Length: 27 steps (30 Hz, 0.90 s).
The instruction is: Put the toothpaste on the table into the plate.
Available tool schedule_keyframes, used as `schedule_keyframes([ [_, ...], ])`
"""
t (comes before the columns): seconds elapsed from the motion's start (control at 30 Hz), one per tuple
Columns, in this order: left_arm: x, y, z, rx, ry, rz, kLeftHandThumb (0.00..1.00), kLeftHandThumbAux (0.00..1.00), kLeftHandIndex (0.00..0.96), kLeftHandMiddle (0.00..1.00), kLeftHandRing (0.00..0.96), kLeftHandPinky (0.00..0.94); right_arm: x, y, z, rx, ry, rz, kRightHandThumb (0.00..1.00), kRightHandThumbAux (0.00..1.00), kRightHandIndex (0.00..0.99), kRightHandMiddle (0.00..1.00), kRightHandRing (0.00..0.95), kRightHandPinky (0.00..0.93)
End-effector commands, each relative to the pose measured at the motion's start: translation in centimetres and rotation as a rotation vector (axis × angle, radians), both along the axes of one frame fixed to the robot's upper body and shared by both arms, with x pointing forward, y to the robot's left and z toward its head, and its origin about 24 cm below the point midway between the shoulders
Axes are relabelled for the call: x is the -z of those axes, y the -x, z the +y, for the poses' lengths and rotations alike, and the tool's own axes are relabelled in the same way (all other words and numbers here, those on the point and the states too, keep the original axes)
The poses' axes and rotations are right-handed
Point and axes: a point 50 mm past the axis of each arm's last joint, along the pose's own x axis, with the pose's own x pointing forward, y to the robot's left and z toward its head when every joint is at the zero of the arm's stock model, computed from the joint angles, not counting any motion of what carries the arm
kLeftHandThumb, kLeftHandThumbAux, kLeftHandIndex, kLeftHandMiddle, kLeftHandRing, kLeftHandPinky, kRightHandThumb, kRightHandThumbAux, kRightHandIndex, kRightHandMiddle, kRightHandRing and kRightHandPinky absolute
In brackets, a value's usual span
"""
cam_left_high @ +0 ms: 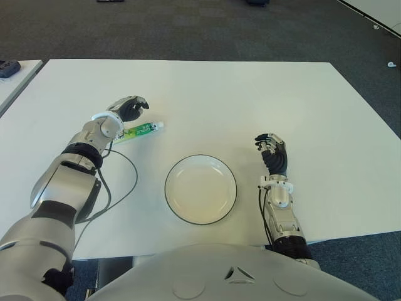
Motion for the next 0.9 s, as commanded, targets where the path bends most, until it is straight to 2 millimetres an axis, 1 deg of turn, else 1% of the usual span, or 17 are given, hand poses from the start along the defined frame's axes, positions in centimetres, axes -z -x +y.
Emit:
schedule_keyframes([
  [0.03, -0.1, 0.3, -0.7, 0.069, 0.001, -0.027, 0.847, 0.668, 0.418, 0.563, 0.812, 0.774, 0.1, -0.2, 0.3, -0.008, -0.012, 0.006, 0.706, 0.73, 0.423, 0.473, 0.466, 0.471],
  [0.13, -0.2, 0.7, -1.2, 0.117, 0.011, -0.058, 0.846, 0.668, 0.417, 0.561, 0.812, 0.777, 0.0, -0.2, 0.4, -0.01, -0.016, 0.007, 0.706, 0.73, 0.423, 0.47, 0.463, 0.468],
  [0.4, -0.6, 1.2, -1.9, 0.193, 0.056, -0.099, 0.847, 0.668, 0.418, 0.566, 0.814, 0.784, -0.1, -0.3, 0.6, -0.017, -0.017, 0.0, 0.706, 0.731, 0.422, 0.465, 0.461, 0.474],
  [0.67, -1.3, 1.6, -2.6, 0.269, 0.073, -0.106, 0.847, 0.668, 0.419, 0.571, 0.817, 0.788, -0.5, -0.3, 0.8, -0.032, -0.026, -0.024, 0.707, 0.731, 0.422, 0.47, 0.473, 0.49],
  [0.73, -1.3, 1.6, -2.6, 0.278, 0.062, -0.09, 0.847, 0.667, 0.42, 0.572, 0.816, 0.788, -0.5, -0.3, 0.9, -0.034, -0.027, -0.025, 0.708, 0.731, 0.422, 0.47, 0.473, 0.488],
  [0.83, -1.2, 1.5, -2.2, 0.285, 0.022, -0.048, 0.849, 0.665, 0.423, 0.584, 0.804, 0.76, -0.5, -0.3, 0.9, -0.035, -0.029, -0.026, 0.708, 0.731, 0.422, 0.472, 0.474, 0.49],
  [0.9, -1.1, 1.3, -1.5, 0.272, -0.036, -0.004, 0.848, 0.664, 0.42, 0.586, 0.773, 0.715, -0.6, -0.2, 0.9, -0.036, -0.03, -0.027, 0.708, 0.731, 0.422, 0.476, 0.478, 0.497],
])
